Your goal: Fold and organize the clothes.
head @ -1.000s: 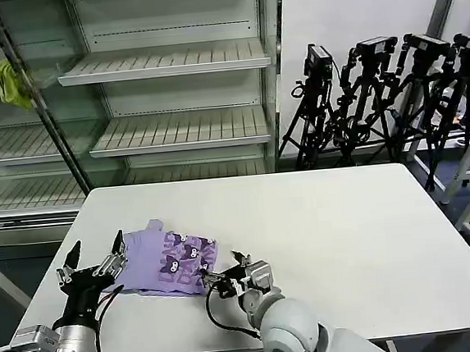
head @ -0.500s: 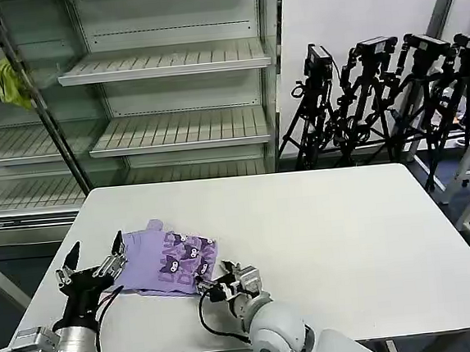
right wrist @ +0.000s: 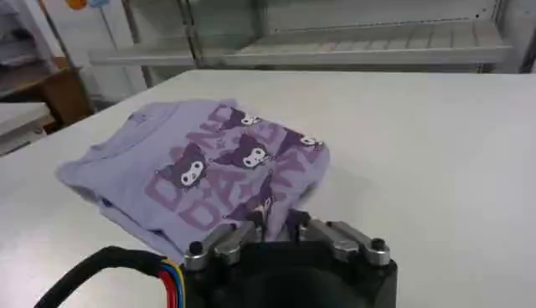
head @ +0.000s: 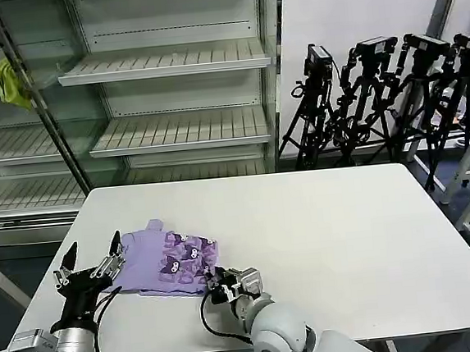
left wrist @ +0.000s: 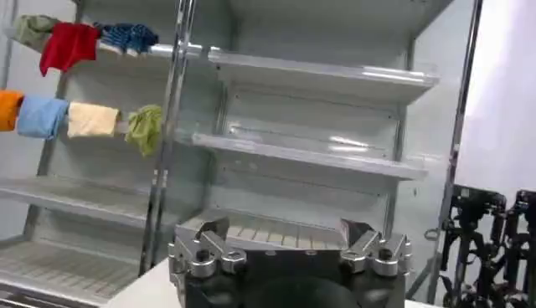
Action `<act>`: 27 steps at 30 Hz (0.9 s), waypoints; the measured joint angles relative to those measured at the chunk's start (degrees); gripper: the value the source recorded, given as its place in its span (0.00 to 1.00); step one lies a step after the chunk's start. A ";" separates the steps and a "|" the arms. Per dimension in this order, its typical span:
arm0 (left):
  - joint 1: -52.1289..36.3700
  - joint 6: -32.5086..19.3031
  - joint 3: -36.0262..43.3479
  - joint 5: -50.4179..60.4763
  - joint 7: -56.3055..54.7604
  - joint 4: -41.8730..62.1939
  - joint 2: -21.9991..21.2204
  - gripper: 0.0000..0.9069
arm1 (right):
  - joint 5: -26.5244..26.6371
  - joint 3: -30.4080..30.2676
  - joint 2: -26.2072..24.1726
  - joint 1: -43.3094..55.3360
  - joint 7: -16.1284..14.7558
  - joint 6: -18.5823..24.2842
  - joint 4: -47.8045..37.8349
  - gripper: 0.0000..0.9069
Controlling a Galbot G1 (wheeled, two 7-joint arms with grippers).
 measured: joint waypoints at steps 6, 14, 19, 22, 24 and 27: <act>-0.06 -0.10 0.00 0.03 0.01 0.00 0.02 1.00 | -0.32 0.18 -0.35 -0.03 -0.26 0.24 0.00 0.00; -0.03 -0.26 -0.08 0.03 0.00 0.01 0.13 1.00 | -0.65 0.62 -1.00 -0.24 -0.27 0.35 0.40 0.00; 0.02 -0.28 0.32 0.04 -0.01 -0.15 0.09 1.00 | -0.63 1.56 -2.07 -0.91 -0.28 0.29 1.52 0.00; -0.02 -0.28 0.63 0.04 -0.01 -0.38 0.12 1.00 | -0.53 2.51 -3.16 -1.65 -0.33 0.15 2.65 0.00; -0.13 -0.28 0.92 0.06 0.00 -0.40 0.21 1.00 | -0.51 3.30 -4.17 -2.26 -0.47 0.10 3.54 0.00; -0.38 -0.28 1.32 0.06 -0.01 -0.43 0.30 1.00 | -0.50 4.84 -6.06 -3.50 -0.77 0.06 5.25 0.00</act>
